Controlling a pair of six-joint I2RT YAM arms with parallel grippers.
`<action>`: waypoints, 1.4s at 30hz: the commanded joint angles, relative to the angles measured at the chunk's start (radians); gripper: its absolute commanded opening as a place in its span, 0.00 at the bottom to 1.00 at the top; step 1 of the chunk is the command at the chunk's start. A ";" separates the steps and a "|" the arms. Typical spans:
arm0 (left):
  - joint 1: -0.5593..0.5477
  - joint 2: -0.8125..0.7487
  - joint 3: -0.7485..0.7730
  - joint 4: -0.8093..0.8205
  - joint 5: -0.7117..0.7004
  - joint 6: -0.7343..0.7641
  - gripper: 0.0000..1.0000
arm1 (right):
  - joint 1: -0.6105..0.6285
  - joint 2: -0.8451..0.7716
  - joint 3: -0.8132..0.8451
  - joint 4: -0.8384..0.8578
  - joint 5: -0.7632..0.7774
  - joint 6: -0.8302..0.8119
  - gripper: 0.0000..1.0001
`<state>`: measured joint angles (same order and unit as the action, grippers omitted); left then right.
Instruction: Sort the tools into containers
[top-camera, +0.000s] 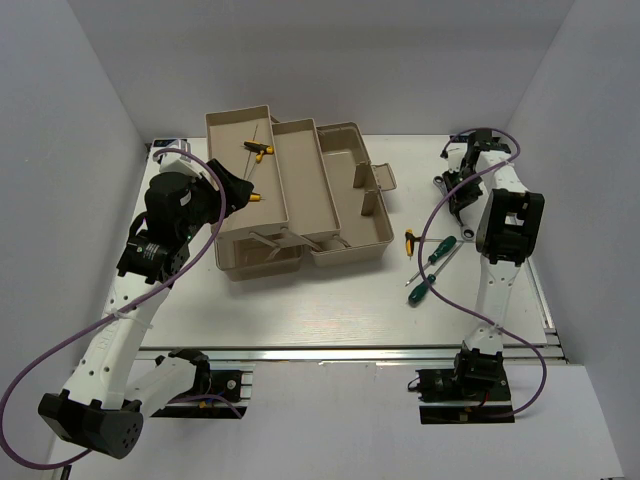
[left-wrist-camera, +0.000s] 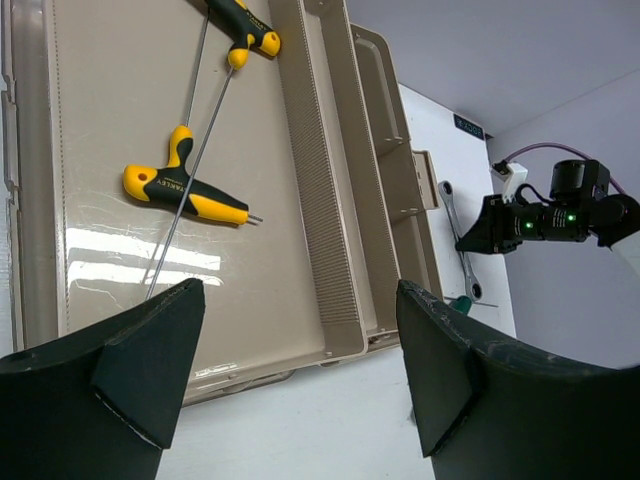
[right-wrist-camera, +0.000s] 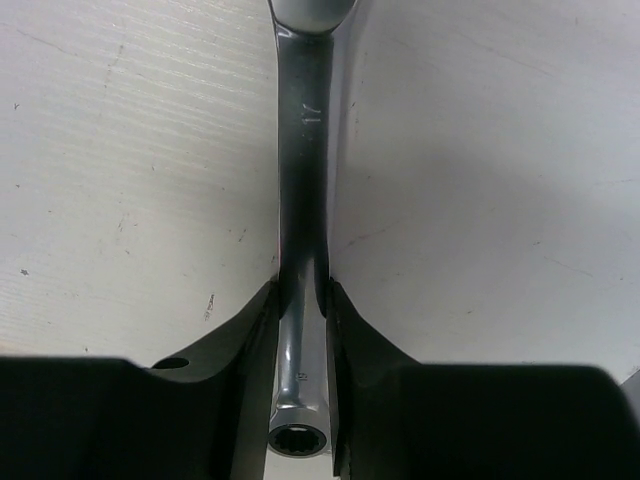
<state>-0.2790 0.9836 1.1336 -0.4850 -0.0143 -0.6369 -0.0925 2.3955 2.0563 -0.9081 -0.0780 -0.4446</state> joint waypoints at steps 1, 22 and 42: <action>-0.005 -0.020 -0.008 0.023 0.011 0.002 0.87 | 0.000 0.047 -0.085 -0.040 -0.068 0.000 0.00; -0.005 -0.052 -0.014 0.010 0.007 -0.007 0.87 | -0.015 -0.242 -0.196 0.261 -0.269 0.141 0.00; -0.006 -0.040 -0.018 0.057 0.051 0.002 0.87 | 0.045 -0.363 -0.056 0.178 -0.506 0.285 0.00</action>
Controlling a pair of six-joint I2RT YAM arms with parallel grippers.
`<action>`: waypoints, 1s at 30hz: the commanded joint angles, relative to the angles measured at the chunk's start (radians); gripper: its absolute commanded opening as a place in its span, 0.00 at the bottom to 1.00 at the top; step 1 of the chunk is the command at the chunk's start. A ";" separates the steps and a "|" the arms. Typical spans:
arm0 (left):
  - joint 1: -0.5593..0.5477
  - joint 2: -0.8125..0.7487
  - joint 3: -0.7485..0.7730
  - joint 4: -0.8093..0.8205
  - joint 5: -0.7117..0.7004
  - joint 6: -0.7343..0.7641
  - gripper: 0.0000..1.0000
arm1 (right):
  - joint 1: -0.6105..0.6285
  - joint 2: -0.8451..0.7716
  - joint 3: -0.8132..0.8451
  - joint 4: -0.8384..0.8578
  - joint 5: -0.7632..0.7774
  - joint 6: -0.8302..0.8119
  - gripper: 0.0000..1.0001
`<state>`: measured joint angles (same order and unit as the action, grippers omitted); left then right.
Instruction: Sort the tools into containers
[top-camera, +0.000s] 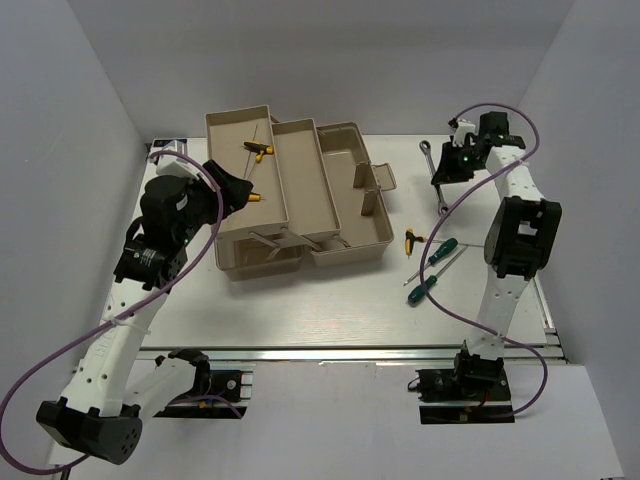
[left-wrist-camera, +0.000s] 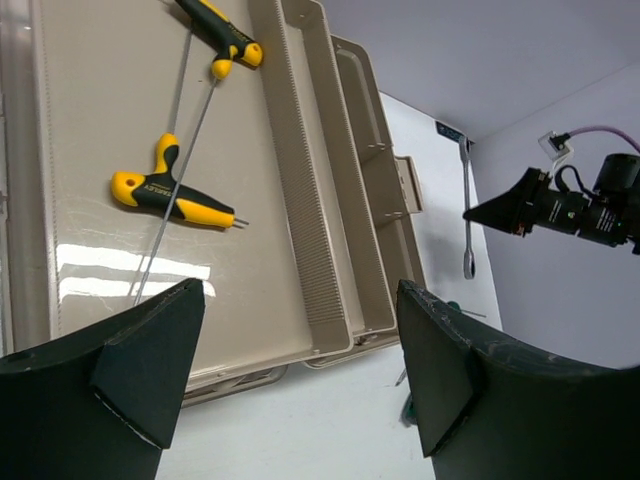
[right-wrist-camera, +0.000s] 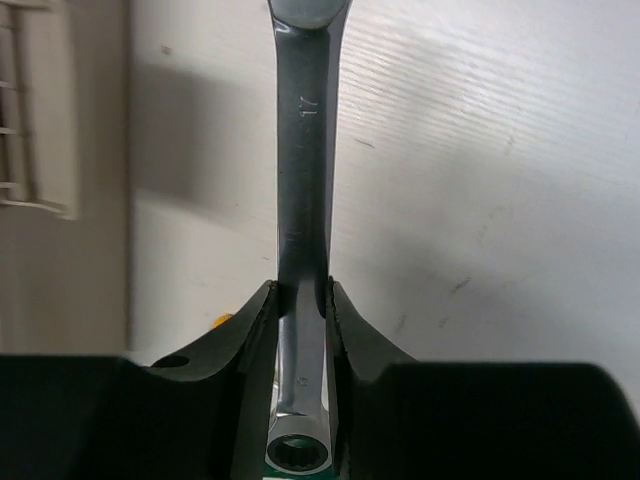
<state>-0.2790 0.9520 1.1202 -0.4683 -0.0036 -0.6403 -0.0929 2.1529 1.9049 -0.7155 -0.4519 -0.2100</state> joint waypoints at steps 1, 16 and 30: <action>-0.005 -0.007 -0.005 0.052 0.054 0.008 0.87 | 0.065 -0.131 0.098 -0.021 -0.168 0.058 0.00; -0.029 -0.010 0.038 0.049 0.065 0.016 0.87 | 0.404 -0.127 0.008 0.174 -0.030 0.463 0.00; -0.117 0.053 0.056 0.100 0.048 0.025 0.86 | 0.407 -0.117 -0.026 0.172 -0.019 0.408 0.20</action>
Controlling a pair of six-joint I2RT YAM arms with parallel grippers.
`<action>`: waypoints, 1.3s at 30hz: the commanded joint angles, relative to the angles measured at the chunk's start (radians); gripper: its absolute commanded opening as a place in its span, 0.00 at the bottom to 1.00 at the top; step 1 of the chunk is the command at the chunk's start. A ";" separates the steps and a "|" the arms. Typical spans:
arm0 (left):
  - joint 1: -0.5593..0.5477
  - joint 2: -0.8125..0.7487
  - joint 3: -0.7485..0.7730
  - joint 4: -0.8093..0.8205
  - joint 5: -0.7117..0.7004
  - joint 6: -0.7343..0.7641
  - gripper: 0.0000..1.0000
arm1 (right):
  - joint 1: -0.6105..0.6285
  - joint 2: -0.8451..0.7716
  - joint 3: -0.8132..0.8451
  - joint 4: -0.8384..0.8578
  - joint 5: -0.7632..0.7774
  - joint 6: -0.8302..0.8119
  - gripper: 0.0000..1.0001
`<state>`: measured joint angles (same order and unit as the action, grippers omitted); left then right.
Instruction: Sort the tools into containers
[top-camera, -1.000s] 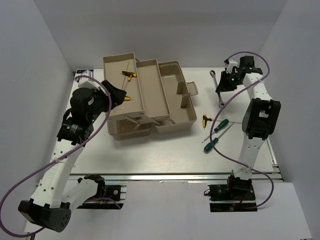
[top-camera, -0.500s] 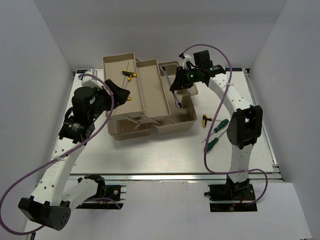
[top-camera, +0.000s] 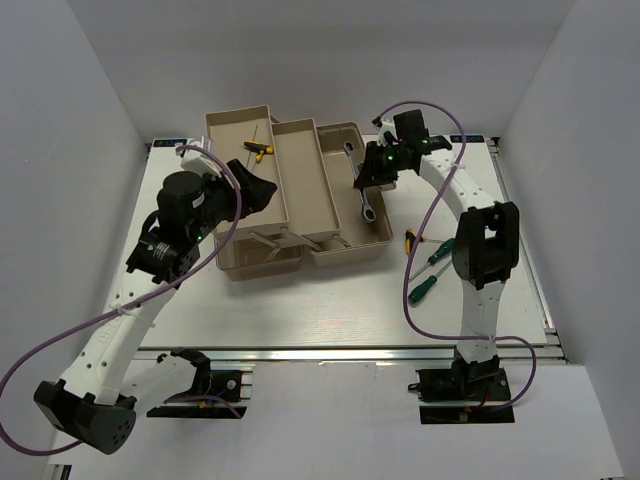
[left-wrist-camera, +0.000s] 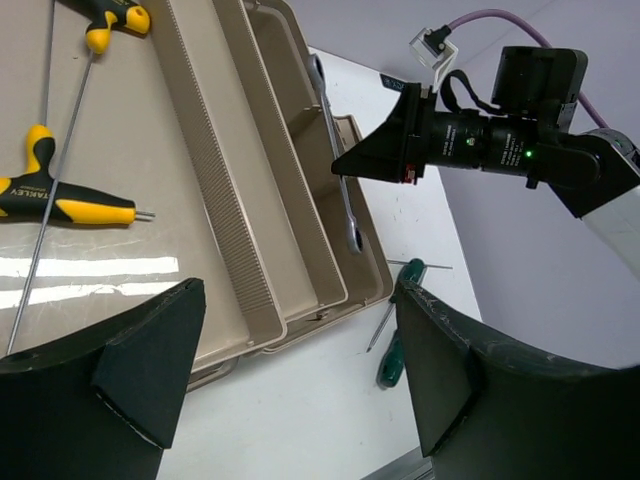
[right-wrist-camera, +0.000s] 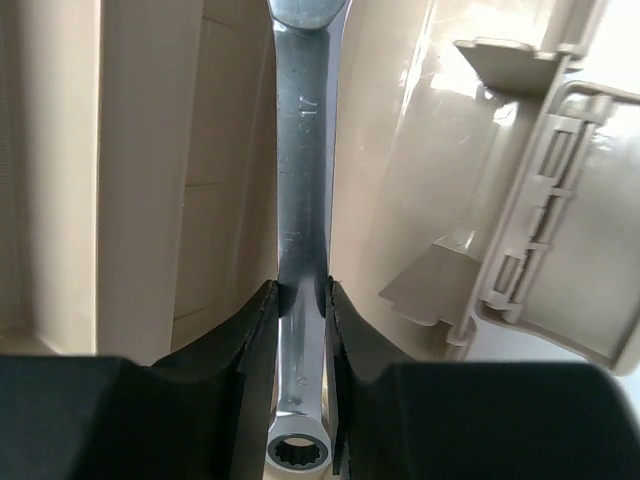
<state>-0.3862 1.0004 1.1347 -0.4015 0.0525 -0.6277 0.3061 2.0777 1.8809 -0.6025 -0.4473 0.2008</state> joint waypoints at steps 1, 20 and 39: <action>-0.016 0.007 0.042 0.039 -0.006 0.014 0.86 | 0.008 -0.042 -0.005 0.058 -0.025 -0.009 0.27; -0.117 0.063 0.047 0.089 -0.059 0.039 0.55 | -0.281 -0.251 -0.120 -0.112 -0.471 -0.634 0.58; -0.117 -0.019 -0.003 0.064 -0.094 0.037 0.57 | -0.279 -0.191 -0.453 -0.125 0.056 -1.459 0.83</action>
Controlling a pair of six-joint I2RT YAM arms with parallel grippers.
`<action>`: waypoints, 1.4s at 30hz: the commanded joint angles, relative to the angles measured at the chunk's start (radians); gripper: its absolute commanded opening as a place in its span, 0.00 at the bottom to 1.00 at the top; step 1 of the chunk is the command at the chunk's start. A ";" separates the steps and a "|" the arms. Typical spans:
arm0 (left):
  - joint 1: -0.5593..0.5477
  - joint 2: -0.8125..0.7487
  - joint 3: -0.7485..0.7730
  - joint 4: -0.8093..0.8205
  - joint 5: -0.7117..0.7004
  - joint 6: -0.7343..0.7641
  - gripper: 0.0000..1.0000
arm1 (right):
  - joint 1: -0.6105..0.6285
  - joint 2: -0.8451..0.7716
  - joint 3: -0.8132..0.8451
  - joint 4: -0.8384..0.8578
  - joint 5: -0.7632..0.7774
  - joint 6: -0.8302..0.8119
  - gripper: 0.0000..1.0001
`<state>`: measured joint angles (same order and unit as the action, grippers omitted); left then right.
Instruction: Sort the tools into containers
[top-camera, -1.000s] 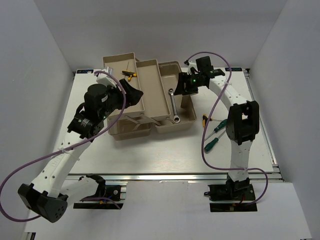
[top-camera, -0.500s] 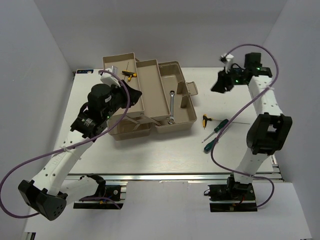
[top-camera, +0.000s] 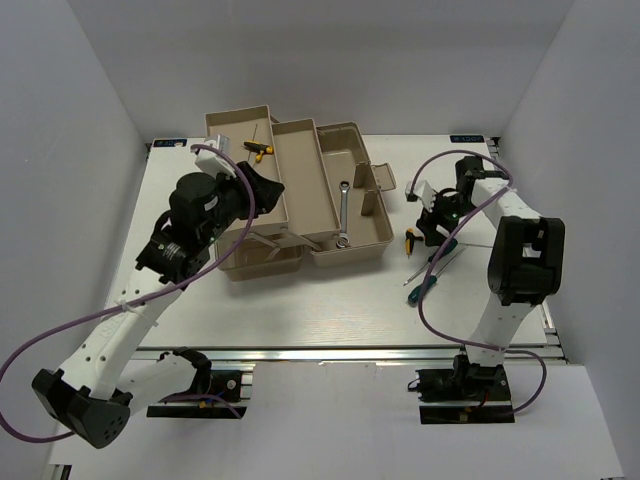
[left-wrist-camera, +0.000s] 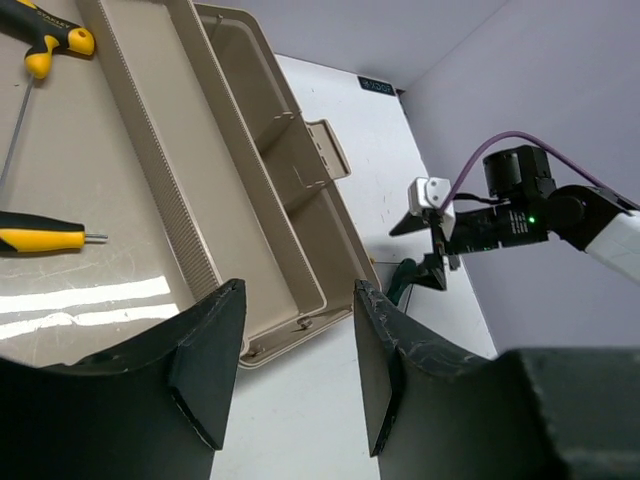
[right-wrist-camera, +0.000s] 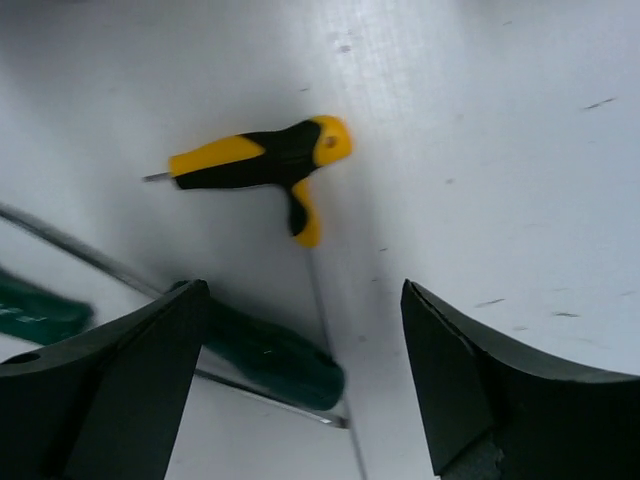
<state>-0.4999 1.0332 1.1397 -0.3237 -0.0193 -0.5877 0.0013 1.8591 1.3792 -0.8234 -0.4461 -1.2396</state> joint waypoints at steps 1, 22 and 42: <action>-0.003 -0.065 -0.015 -0.015 -0.024 -0.012 0.57 | 0.034 0.034 0.053 0.108 0.056 -0.012 0.82; -0.003 -0.102 -0.009 -0.081 -0.068 -0.026 0.58 | 0.120 0.143 0.000 0.167 0.150 -0.024 0.55; -0.003 -0.136 -0.031 -0.097 -0.091 -0.047 0.56 | 0.012 0.149 0.443 0.285 0.032 0.132 0.00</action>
<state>-0.4999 0.9253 1.1126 -0.4114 -0.0956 -0.6285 0.0166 2.0495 1.7142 -0.5884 -0.3374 -1.1778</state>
